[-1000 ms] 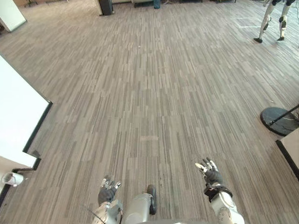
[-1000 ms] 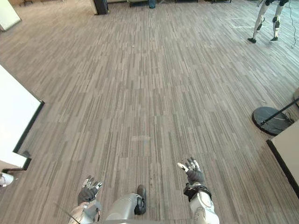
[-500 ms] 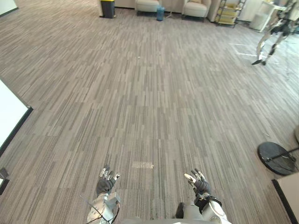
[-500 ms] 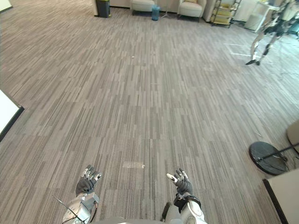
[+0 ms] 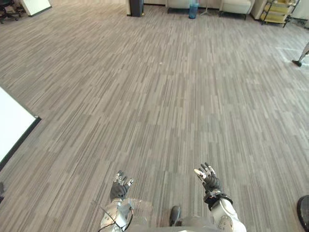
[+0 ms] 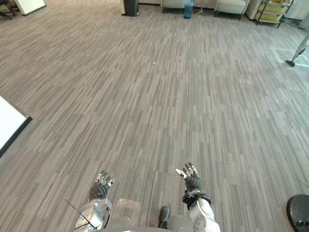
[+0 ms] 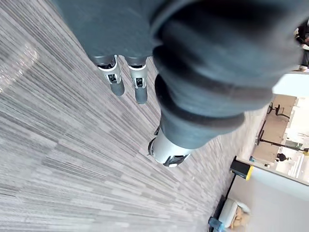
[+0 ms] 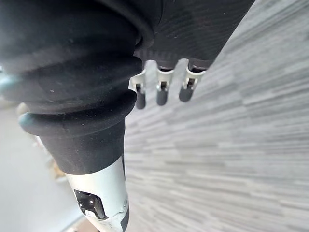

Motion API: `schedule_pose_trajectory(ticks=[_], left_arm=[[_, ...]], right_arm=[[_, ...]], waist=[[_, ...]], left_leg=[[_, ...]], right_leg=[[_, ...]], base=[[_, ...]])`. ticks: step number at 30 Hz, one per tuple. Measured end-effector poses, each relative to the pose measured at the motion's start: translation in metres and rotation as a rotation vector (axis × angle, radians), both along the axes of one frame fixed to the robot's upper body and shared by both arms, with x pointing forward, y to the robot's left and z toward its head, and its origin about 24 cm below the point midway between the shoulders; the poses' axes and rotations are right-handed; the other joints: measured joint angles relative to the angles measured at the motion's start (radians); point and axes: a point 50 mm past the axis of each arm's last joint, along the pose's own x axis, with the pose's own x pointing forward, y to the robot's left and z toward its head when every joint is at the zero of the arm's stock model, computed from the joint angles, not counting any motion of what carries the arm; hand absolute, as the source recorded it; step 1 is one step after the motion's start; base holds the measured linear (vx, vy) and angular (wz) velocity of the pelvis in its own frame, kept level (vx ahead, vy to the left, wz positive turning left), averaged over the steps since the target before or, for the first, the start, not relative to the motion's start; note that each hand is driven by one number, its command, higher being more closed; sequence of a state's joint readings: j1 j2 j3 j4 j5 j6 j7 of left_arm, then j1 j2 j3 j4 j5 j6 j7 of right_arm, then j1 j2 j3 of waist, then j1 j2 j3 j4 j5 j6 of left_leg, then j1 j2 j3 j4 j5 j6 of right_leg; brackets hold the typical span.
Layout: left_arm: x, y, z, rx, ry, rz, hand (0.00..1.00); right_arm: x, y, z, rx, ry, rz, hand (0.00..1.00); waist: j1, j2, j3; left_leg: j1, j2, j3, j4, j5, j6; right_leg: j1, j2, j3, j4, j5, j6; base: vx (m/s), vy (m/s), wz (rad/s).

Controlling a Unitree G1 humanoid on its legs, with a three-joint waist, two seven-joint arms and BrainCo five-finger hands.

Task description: Organize washtable

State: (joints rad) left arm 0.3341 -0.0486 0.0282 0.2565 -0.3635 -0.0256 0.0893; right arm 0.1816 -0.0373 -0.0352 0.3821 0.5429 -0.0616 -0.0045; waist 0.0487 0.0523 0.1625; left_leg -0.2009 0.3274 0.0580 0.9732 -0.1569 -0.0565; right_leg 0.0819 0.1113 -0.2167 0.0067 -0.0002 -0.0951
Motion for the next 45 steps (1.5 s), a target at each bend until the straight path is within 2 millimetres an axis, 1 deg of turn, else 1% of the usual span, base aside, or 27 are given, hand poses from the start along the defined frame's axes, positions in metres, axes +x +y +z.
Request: schedule_pose_trajectory(ticks=[1,2,3,4,5,6,7,8,9,10,11,14,17,25,27,30,32,34,35,37,39,43,45], left_arm=[[0.0,0.0,0.0,0.0,0.001,-0.001,0.0],[0.001,0.0,0.0,-0.001,-0.001,-0.002,0.0],[0.001,0.0,0.0,-0.001,-0.002,-0.003,0.0],[0.002,-0.001,0.0,-0.002,-0.002,-0.004,0.0],[0.002,-0.002,-0.001,-0.006,0.0,-0.005,0.0],[0.003,-0.002,-0.001,-0.007,-0.001,-0.005,0.0],[0.005,0.0,-0.002,0.002,0.005,-0.011,0.0],[0.005,0.002,-0.002,0.01,0.005,-0.016,0.0],[0.005,0.002,-0.002,0.014,0.006,-0.019,0.0],[0.003,0.003,-0.003,0.017,0.011,-0.024,0.0],[0.001,0.002,-0.006,0.02,0.027,-0.037,0.0],[-0.003,0.002,-0.011,0.023,0.054,-0.047,0.0],[-0.012,0.0,-0.022,0.02,0.106,-0.053,0.0],[-0.034,0.0,-0.047,0.022,0.258,-0.084,0.0],[-0.034,0.002,-0.051,0.025,0.275,-0.098,0.0],[-0.034,0.006,-0.059,0.032,0.318,-0.112,0.0],[-0.04,0.009,-0.066,0.042,0.367,-0.112,0.0],[-0.054,0.018,-0.076,0.056,0.456,-0.092,0.0],[-0.059,0.02,-0.078,0.055,0.474,-0.083,0.0],[-0.063,0.023,-0.079,0.062,0.492,-0.068,0.0],[-0.064,0.025,-0.08,0.071,0.495,-0.068,0.0],[-0.065,0.028,-0.082,0.069,0.514,-0.069,0.0],[-0.065,0.03,-0.083,0.069,0.525,-0.067,0.0]], right_arm=[[-0.002,-0.003,-0.002,0.0,0.012,-0.01,0.0],[-0.004,-0.003,-0.005,-0.001,0.028,-0.011,0.0],[-0.007,-0.002,-0.008,0.005,0.045,-0.015,0.0],[-0.008,-0.002,-0.009,0.007,0.048,-0.017,0.0],[-0.01,-0.003,-0.01,0.006,0.054,-0.019,0.0],[-0.013,-0.003,-0.011,0.006,0.063,-0.022,0.0],[-0.017,-0.003,-0.015,0.018,0.083,-0.038,0.0],[-0.024,0.003,-0.019,0.038,0.101,-0.043,0.0],[-0.027,0.005,-0.021,0.041,0.108,-0.041,0.0],[-0.032,0.008,-0.023,0.052,0.122,-0.04,0.0],[-0.035,0.01,-0.025,0.053,0.136,-0.032,0.0],[-0.044,0.015,-0.033,0.045,0.185,-0.003,0.0],[-0.058,0.018,-0.047,0.04,0.275,0.014,0.0],[-0.067,0.017,-0.061,0.019,0.369,0.038,0.0],[-0.066,0.015,-0.065,0.005,0.397,0.045,0.0],[-0.067,0.012,-0.07,-0.004,0.429,0.044,0.0],[-0.068,0.008,-0.072,-0.006,0.444,0.027,0.0],[-0.071,0.005,-0.077,-0.001,0.477,0.001,0.0],[-0.072,0.004,-0.078,0.001,0.485,-0.008,0.0],[-0.077,0.001,-0.083,0.005,0.529,-0.025,0.0],[-0.083,-0.005,-0.085,0.005,0.559,-0.053,0.0],[-0.104,-0.012,-0.091,0.012,0.636,-0.095,0.0],[-0.109,-0.014,-0.093,0.019,0.661,-0.12,0.0]], waist=[[-0.004,0.007,-0.001],[-0.005,0.007,0.0],[-0.007,0.004,0.003],[-0.009,0.004,0.003],[-0.009,0.01,0.0],[-0.009,0.017,0.0],[-0.008,-0.002,0.002],[-0.008,-0.022,0.003],[-0.007,-0.027,0.003],[-0.006,-0.046,-0.006],[-0.006,-0.048,-0.008],[-0.01,-0.051,-0.013],[-0.011,-0.053,-0.041],[-0.011,-0.074,-0.057],[-0.012,-0.071,-0.062],[-0.012,-0.065,-0.069],[-0.012,-0.064,-0.072],[-0.017,-0.064,-0.075],[-0.021,-0.065,-0.076],[-0.032,-0.067,-0.079],[-0.033,-0.067,-0.079],[-0.035,-0.068,-0.079],[-0.037,-0.069,-0.078]], left_leg=[[-0.002,-0.024,0.004,-0.143,-0.013,-0.018],[0.003,-0.053,-0.001,-0.253,-0.018,-0.026],[0.015,-0.098,-0.007,-0.427,-0.015,-0.032],[0.033,-0.113,-0.009,-0.496,-0.011,-0.036],[0.049,-0.126,-0.014,-0.591,0.011,-0.05],[0.058,-0.133,-0.019,-0.63,0.037,-0.059],[0.093,-0.157,-0.013,-0.663,0.047,-0.051],[0.119,-0.181,-0.004,-0.703,0.056,-0.038],[0.129,-0.191,0.0,-0.721,0.059,-0.034],[0.147,-0.208,0.012,-0.747,0.065,-0.026],[0.163,-0.223,0.022,-0.769,0.071,-0.016],[0.196,-0.251,0.038,-0.831,0.091,-0.001],[0.211,-0.276,0.048,-0.913,0.128,0.009],[0.273,-0.287,0.084,-1.008,0.164,0.015],[0.289,-0.292,0.084,-1.043,0.183,0.017],[0.304,-0.295,0.087,-1.067,0.195,0.02],[0.315,-0.295,0.094,-1.071,0.196,0.02],[0.33,-0.297,0.098,-1.075,0.196,0.02],[0.334,-0.297,0.098,-1.076,0.196,0.02],[0.334,-0.3,0.098,-1.076,0.196,0.02],[0.334,-0.303,0.098,-1.076,0.196,0.02],[0.335,-0.311,0.096,-1.077,0.195,0.02],[0.337,-0.316,0.097,-1.077,0.194,0.022]], right_leg=[[0.013,-0.009,0.012,-0.006,-0.004,0.0],[0.015,-0.019,0.024,-0.007,-0.007,0.004],[0.019,-0.041,0.026,-0.007,-0.013,0.014],[0.022,-0.047,0.026,-0.006,-0.016,0.02],[0.027,-0.05,0.027,-0.005,-0.024,0.034],[0.033,-0.051,0.027,-0.001,-0.031,0.045],[0.047,-0.076,0.028,0.006,-0.042,0.064],[0.054,-0.101,0.029,0.014,-0.056,0.084],[0.053,-0.111,0.029,0.018,-0.06,0.09],[0.051,-0.13,0.035,0.028,-0.069,0.104],[0.05,-0.146,0.042,0.033,-0.073,0.111],[0.045,-0.172,0.055,0.036,-0.079,0.131],[0.018,-0.191,0.064,0.033,-0.078,0.142],[0.019,-0.194,0.104,0.025,-0.078,0.152],[0.019,-0.196,0.105,0.026,-0.078,0.155],[0.021,-0.198,0.107,0.028,-0.077,0.161],[0.026,-0.199,0.112,0.032,-0.078,0.175],[0.033,-0.201,0.115,0.033,-0.079,0.178],[0.037,-0.201,0.116,0.033,-0.08,0.178],[0.038,-0.203,0.115,0.03,-0.083,0.183],[0.038,-0.205,0.114,0.026,-0.083,0.183],[0.041,-0.215,0.11,0.025,-0.082,0.185],[0.044,-0.217,0.109,0.022,-0.08,0.188]], base=[[0.27,0.095,-0.22],[0.29,0.161,-0.23],[0.22,0.163,-0.15],[0.16,0.17,-0.07],[0.11,0.142,0.03],[0.12,0.177,0.07],[0.1,0.177,0.18],[0.09,0.167,0.16],[0.08,0.155,0.08],[0.07,0.139,-0.1],[0.07,0.134,-0.12],[0.04,0.108,-0.11],[0.06,0.048,-0.07],[0.04,0.015,-0.15],[0.0,0.004,-0.02],[-0.01,0.002,-0.01],[-0.06,0.003,-0.08],[-0.08,0.0,-0.05],[-0.06,0.002,0.03],[-0.07,0.005,0.05],[-0.05,0.012,0.01],[-0.01,0.013,0.03],[0.0,0.014,-0.02]])
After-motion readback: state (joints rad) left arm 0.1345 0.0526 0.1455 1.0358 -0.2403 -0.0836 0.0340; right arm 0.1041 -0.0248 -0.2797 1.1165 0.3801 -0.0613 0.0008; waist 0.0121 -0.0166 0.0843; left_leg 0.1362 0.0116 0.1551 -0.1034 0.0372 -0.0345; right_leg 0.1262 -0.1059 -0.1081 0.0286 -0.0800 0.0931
